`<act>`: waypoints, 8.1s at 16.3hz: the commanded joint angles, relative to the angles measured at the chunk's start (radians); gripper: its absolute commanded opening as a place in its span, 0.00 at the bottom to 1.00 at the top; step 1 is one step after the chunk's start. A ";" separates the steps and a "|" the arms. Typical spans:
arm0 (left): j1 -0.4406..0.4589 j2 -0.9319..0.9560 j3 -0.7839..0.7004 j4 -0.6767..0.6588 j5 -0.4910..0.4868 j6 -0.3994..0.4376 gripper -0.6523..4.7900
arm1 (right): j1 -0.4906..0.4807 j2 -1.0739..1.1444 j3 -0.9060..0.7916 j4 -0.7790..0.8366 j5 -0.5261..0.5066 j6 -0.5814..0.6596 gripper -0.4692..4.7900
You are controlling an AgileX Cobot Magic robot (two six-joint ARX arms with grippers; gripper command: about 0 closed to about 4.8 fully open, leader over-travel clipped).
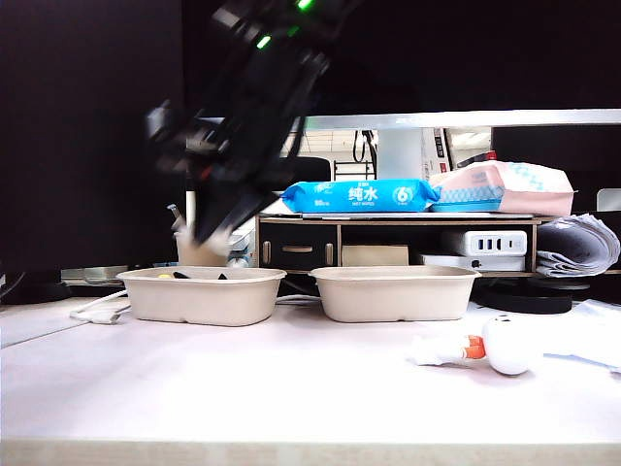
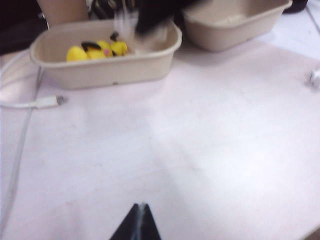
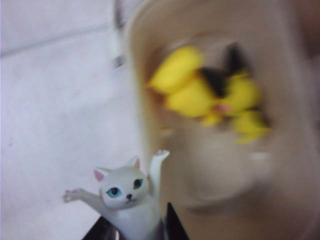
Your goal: Put the dolls with similar colors into the same paper box, while dolls with different colors go into separate paper boxes.
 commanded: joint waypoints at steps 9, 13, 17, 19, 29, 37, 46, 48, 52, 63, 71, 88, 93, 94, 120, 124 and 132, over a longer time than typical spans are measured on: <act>-0.203 0.000 0.001 0.013 0.005 0.000 0.11 | -0.233 -0.025 -0.004 -0.055 0.100 0.110 0.24; -0.142 -0.083 0.001 0.012 0.005 0.000 0.11 | -0.238 -0.016 -0.013 -0.083 0.134 0.112 0.24; -0.038 -0.234 0.002 0.026 0.002 0.000 0.11 | -0.239 -0.016 -0.013 -0.098 0.136 0.113 0.30; -0.037 -0.234 0.001 0.016 0.004 0.000 0.11 | -0.239 -0.016 -0.013 -0.124 0.168 0.118 0.53; -0.118 0.101 0.001 0.040 0.002 0.000 0.11 | -0.235 -0.127 -0.014 -0.614 0.024 0.026 0.54; -0.206 0.138 0.001 0.040 0.004 0.000 0.11 | -0.229 -0.180 -0.248 -0.695 0.019 -0.031 0.53; -0.289 0.203 0.001 0.040 0.005 0.000 0.11 | -0.199 -0.178 -0.316 -0.629 0.022 -0.091 0.65; -0.293 0.203 0.001 0.040 0.004 0.000 0.11 | -0.195 -0.166 -0.316 -0.616 0.023 -0.107 0.73; -0.293 0.203 0.001 0.040 0.004 0.000 0.11 | -0.188 -0.139 -0.319 -0.613 0.031 -0.112 0.73; -0.293 0.203 0.001 0.040 0.005 0.000 0.11 | -0.184 -0.081 -0.328 -0.572 0.082 -0.113 0.46; -0.292 0.154 0.001 0.038 0.004 0.000 0.11 | -0.184 -0.084 -0.327 -0.531 0.090 -0.105 0.36; -0.190 -0.148 0.001 0.032 0.005 0.000 0.11 | -0.256 -0.082 0.027 -0.288 0.273 -0.078 0.36; -0.139 -0.153 0.001 0.031 0.000 0.000 0.11 | -0.279 -0.035 0.027 -0.189 0.318 -0.073 0.36; -0.139 -0.154 0.001 0.032 0.006 0.000 0.11 | -0.279 -0.030 0.026 -0.185 0.318 -0.070 0.37; 0.495 -0.234 0.001 0.028 0.012 0.000 0.11 | -0.164 -1.195 -0.718 0.266 0.113 0.245 0.08; 0.493 -0.234 0.001 0.028 0.012 0.000 0.11 | -0.164 -1.436 -0.913 0.298 0.130 0.345 0.08; 0.493 -0.234 0.001 0.028 0.012 0.000 0.11 | -0.165 -1.688 -0.978 -0.039 0.134 0.344 0.09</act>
